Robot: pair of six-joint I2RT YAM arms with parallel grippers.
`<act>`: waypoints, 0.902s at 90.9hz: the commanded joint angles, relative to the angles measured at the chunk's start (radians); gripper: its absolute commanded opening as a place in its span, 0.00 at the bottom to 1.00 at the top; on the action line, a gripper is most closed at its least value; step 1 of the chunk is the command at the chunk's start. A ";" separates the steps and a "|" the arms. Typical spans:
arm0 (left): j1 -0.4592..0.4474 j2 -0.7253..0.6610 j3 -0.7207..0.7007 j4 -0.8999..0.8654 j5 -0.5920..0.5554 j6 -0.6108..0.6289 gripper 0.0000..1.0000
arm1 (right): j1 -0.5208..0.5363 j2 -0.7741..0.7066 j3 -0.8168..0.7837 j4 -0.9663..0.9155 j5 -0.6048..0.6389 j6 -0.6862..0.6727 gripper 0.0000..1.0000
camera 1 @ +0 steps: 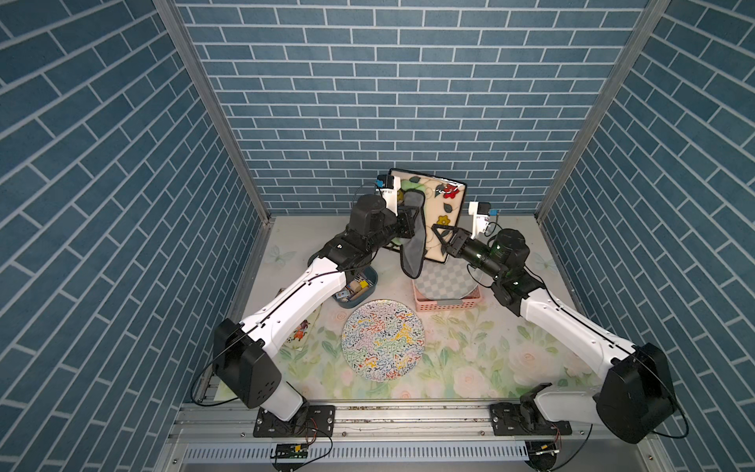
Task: Wipe the wet plate dry
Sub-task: Wipe the plate with towel.
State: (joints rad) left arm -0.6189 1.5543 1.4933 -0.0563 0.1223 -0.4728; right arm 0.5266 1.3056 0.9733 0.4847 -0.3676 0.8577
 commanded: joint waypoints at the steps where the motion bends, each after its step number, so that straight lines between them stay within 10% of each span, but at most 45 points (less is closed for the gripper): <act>1: 0.028 0.012 0.014 -0.055 -0.019 0.031 0.00 | 0.127 -0.093 0.061 0.278 -0.071 -0.048 0.00; 21: -0.117 0.138 0.062 -0.072 0.004 0.052 0.00 | 0.122 -0.049 0.107 0.369 -0.065 -0.003 0.00; 46: 0.007 0.018 -0.013 -0.074 0.007 0.019 0.00 | -0.033 -0.085 0.098 0.384 -0.145 0.079 0.00; 65: -0.064 0.153 0.203 -0.129 0.097 0.090 0.00 | 0.132 0.020 0.133 0.415 -0.169 0.036 0.00; 82: -0.081 0.215 0.307 -0.210 0.023 0.064 0.00 | -0.010 0.016 0.190 0.433 -0.177 0.128 0.00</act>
State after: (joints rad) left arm -0.7010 1.7309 1.8202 -0.1486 0.1753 -0.4015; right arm 0.6060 1.4010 1.0248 0.5144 -0.4576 0.9497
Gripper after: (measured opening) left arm 0.143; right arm 0.162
